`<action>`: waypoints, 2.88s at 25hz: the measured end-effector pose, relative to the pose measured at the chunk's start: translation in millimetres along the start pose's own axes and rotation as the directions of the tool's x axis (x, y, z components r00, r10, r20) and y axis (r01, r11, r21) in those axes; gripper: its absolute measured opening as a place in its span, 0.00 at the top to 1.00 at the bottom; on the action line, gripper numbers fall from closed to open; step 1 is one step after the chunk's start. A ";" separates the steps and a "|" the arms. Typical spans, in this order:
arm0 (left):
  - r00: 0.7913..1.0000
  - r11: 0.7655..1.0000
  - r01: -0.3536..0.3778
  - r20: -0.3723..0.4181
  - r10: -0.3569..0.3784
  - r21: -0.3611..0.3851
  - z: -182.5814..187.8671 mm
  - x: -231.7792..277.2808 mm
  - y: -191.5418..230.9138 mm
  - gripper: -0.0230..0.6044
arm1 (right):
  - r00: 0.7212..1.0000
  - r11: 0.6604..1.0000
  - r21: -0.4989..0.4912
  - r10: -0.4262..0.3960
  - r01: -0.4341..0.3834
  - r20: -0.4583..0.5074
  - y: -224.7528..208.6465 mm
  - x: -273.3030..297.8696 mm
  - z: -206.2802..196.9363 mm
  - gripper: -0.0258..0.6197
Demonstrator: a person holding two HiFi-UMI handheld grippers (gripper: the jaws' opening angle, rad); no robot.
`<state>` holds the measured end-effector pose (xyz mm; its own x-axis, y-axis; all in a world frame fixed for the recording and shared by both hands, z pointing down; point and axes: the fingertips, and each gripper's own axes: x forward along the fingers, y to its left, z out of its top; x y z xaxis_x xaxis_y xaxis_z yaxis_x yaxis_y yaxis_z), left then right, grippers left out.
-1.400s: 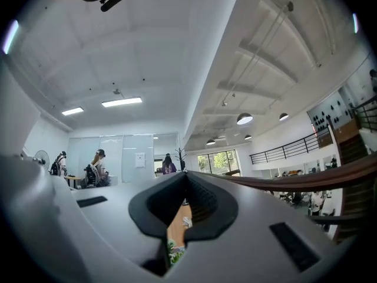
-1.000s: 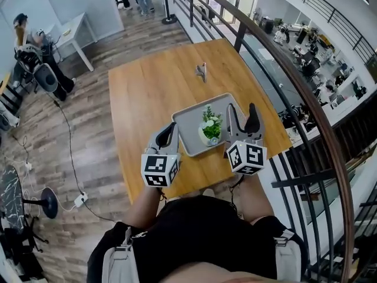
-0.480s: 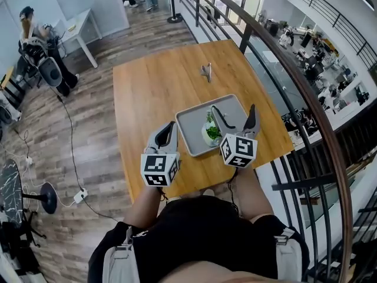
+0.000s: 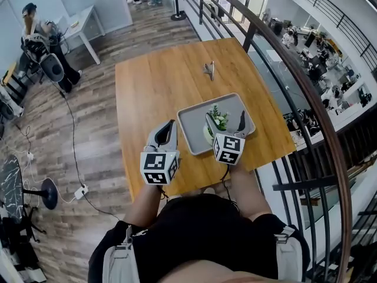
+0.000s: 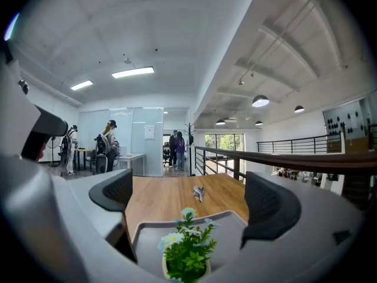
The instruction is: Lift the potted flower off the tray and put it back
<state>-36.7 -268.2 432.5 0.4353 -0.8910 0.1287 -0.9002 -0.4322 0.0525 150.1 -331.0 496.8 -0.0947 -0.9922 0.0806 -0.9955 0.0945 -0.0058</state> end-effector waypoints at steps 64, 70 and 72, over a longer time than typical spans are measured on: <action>0.979 0.981 -0.184 -0.078 0.189 0.068 -14.6 -24.0 50.9 0.94 | 0.906 0.994 0.094 0.094 -0.061 -0.412 7.4 32.7 -233.7 0.07; 0.975 0.976 -0.206 -0.075 0.211 0.071 -13.0 -30.3 58.4 0.94 | 0.897 0.995 0.052 0.098 -0.084 -0.431 4.7 41.6 -240.6 0.07; 0.972 0.974 -0.217 -0.075 0.223 0.070 -13.1 -32.1 61.4 0.94 | 0.889 0.994 0.043 0.109 -0.100 -0.445 3.9 42.3 -246.1 0.07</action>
<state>-106.0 -264.3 444.6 0.2221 -0.9519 0.2112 -0.9705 -0.2368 -0.0465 142.7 -352.8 745.5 -0.1914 -0.8358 0.5145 -0.9803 0.1894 -0.0570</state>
